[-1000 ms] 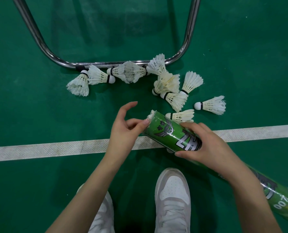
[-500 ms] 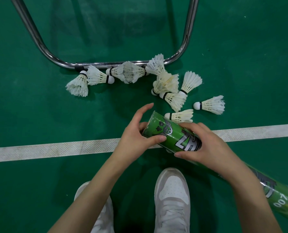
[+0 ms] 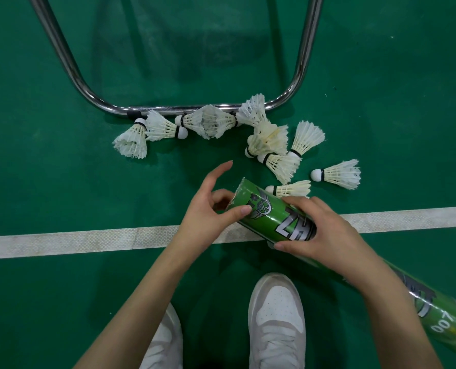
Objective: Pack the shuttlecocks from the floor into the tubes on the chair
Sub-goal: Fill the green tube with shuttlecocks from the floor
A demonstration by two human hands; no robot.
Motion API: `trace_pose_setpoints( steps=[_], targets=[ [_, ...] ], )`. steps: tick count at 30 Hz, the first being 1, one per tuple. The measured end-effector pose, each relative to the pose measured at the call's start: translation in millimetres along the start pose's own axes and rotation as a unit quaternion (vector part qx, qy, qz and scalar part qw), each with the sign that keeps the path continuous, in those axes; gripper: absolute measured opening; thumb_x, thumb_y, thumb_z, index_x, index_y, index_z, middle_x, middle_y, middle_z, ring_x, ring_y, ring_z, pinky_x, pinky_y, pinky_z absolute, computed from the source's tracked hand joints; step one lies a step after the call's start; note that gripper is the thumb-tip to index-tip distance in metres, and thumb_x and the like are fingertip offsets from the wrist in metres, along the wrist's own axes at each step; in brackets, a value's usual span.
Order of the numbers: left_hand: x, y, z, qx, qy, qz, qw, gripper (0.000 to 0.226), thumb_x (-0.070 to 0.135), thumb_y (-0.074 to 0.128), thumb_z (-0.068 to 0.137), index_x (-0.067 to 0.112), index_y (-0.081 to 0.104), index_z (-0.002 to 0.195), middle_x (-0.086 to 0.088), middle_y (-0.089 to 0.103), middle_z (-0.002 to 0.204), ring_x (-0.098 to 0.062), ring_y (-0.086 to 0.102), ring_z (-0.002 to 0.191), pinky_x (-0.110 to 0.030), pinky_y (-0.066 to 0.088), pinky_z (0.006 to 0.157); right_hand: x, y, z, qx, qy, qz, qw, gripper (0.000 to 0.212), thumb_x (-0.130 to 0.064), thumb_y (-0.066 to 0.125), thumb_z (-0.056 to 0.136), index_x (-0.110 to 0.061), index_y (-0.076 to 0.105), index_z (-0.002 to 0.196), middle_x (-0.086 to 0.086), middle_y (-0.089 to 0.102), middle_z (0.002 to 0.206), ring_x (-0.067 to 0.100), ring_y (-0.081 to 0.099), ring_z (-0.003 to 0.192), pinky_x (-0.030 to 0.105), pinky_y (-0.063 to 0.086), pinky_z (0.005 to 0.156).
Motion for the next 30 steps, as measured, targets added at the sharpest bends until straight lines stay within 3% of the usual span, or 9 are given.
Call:
trace_pose_setpoints(
  steps=[4,10,13,16,19,25,30],
  targets=[
    [9.0,-44.9,4.8,0.096,0.027,-0.008,0.995,0.062,0.005,0.067,0.081,0.029,0.04,0.132,-0.002,0.07,0.086,-0.001,0.064,0.079,-0.013,0.047,0.075,-6.3,-2.1,6.7,0.0,-0.004,-0.007,1.0,0.078,-0.06,0.074,0.055,-0.049,0.037,0.123,-0.022,0.043,0.106,0.008,0.052,0.1,0.041,0.048,0.084],
    [-0.4,-118.8,5.8,0.247,0.027,-0.011,0.969,0.053,0.008,0.063,0.087,0.02,0.042,0.134,0.002,0.07,0.097,0.005,0.064,0.086,-0.005,0.045,0.074,-26.7,-4.1,16.9,-0.001,-0.027,-0.013,1.0,0.074,-0.056,0.073,0.058,-0.049,0.038,0.123,-0.022,0.043,0.106,0.008,0.051,0.099,0.039,0.048,0.082],
    [-12.7,-143.3,7.6,0.291,0.006,-0.022,0.956,0.055,0.005,0.062,0.088,0.018,0.041,0.136,-0.004,0.066,0.109,-0.001,0.062,0.093,-0.006,0.047,0.073,-35.3,-3.4,21.9,-0.004,-0.038,-0.017,0.999,0.073,-0.057,0.072,0.058,-0.05,0.037,0.122,-0.025,0.042,0.103,0.006,0.051,0.096,0.038,0.048,0.081],
    [-22.1,-159.1,12.5,0.31,-0.008,-0.008,0.951,0.057,0.005,0.063,0.086,0.018,0.041,0.137,-0.008,0.058,0.125,-0.013,0.056,0.108,-0.017,0.045,0.084,-41.9,-3.0,26.3,-0.008,-0.046,-0.021,0.999,0.073,-0.056,0.072,0.059,-0.05,0.036,0.123,-0.026,0.042,0.104,0.005,0.051,0.095,0.037,0.048,0.08],
    [-22.8,-168.2,19.7,0.311,-0.013,0.007,0.95,0.06,0.008,0.065,0.086,0.025,0.04,0.137,0.0,0.05,0.131,-0.014,0.049,0.119,-0.025,0.039,0.091,-45.9,-3.2,29.7,-0.004,-0.051,-0.018,0.999,0.073,-0.055,0.073,0.059,-0.052,0.036,0.122,-0.028,0.041,0.105,0.005,0.052,0.094,0.037,0.049,0.079],
    [-18.7,-175.8,43.7,0.269,-0.024,0.039,0.962,0.064,0.01,0.065,0.086,0.024,0.036,0.142,0.002,0.044,0.139,-0.005,0.039,0.125,-0.023,0.033,0.099,-48.9,2.2,31.0,-0.014,-0.055,-0.025,0.998,0.072,-0.055,0.073,0.059,-0.055,0.034,0.12,-0.031,0.04,0.107,0.005,0.052,0.094,0.035,0.049,0.078],
    [-15.3,-178.2,38.4,0.281,-0.02,0.045,0.958,0.05,0.002,0.055,0.091,0.014,0.044,0.138,0.002,0.042,0.145,-0.006,0.037,0.131,-0.014,0.028,0.1,-50.0,5.9,31.6,-0.017,-0.054,-0.018,0.998,0.072,-0.056,0.073,0.058,-0.054,0.036,0.12,-0.031,0.041,0.108,0.004,0.052,0.095,0.035,0.048,0.079]
  ],
)
Point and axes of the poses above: each hand's wrist, its own z-axis towards the middle knuckle, its own y-axis out of the palm, x = y × z, the point moved 9 cm from there along z, towards the middle knuckle
